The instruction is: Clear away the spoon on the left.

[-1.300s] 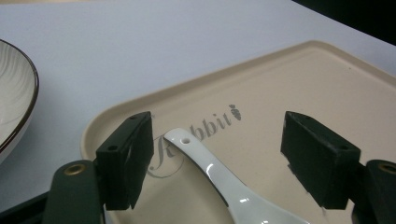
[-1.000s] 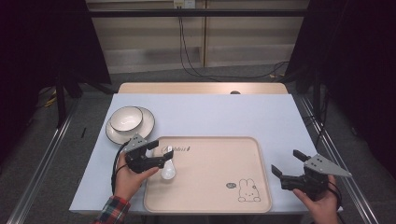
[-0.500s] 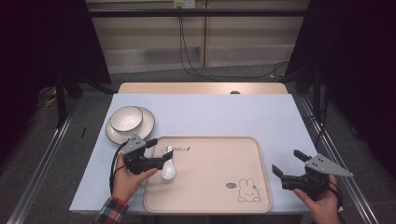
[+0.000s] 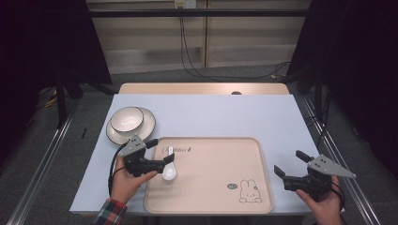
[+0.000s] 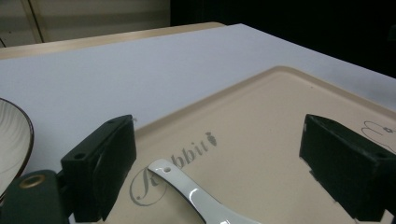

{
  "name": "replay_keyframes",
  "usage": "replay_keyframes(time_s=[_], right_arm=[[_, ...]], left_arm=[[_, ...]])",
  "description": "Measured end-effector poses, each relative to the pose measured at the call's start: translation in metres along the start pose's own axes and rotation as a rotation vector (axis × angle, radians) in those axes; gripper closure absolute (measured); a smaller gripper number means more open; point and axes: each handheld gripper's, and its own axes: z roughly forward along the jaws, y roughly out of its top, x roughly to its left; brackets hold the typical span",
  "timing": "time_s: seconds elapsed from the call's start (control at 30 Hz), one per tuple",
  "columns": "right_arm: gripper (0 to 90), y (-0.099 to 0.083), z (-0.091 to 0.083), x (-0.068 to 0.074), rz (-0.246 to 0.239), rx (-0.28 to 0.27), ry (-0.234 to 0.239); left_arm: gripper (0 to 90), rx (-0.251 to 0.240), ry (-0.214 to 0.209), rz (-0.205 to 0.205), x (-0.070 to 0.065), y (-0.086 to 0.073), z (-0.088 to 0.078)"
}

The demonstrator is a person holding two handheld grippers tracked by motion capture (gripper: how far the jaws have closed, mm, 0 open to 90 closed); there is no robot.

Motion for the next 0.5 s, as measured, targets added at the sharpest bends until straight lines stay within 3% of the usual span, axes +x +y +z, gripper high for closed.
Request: replay_keyframes(time_s=[0.17, 0.2, 0.37, 0.5], right_arm=[[4.5, 0.0, 0.0, 0.0, 0.002, 0.001, 0.004], [4.5, 0.0, -0.001, 0.0, 0.003, 0.002, 0.006], [4.5, 0.0, -0.001, -0.001, 0.003, 0.0, 0.003], [4.5, 0.0, -0.002, -0.002, -0.002, -0.004, -0.001]], left_arm=[[8.7, -0.014, -0.029, -0.015, 0.001, 0.0, -0.002], [8.2, -0.008, -0.002, -0.018, 0.0, 0.001, -0.003], [6.1, -0.003, -0.017, -0.009, 0.002, 0.001, -0.007], [4.6, -0.022, -0.026, -0.041, 0.003, 0.001, -0.011]])
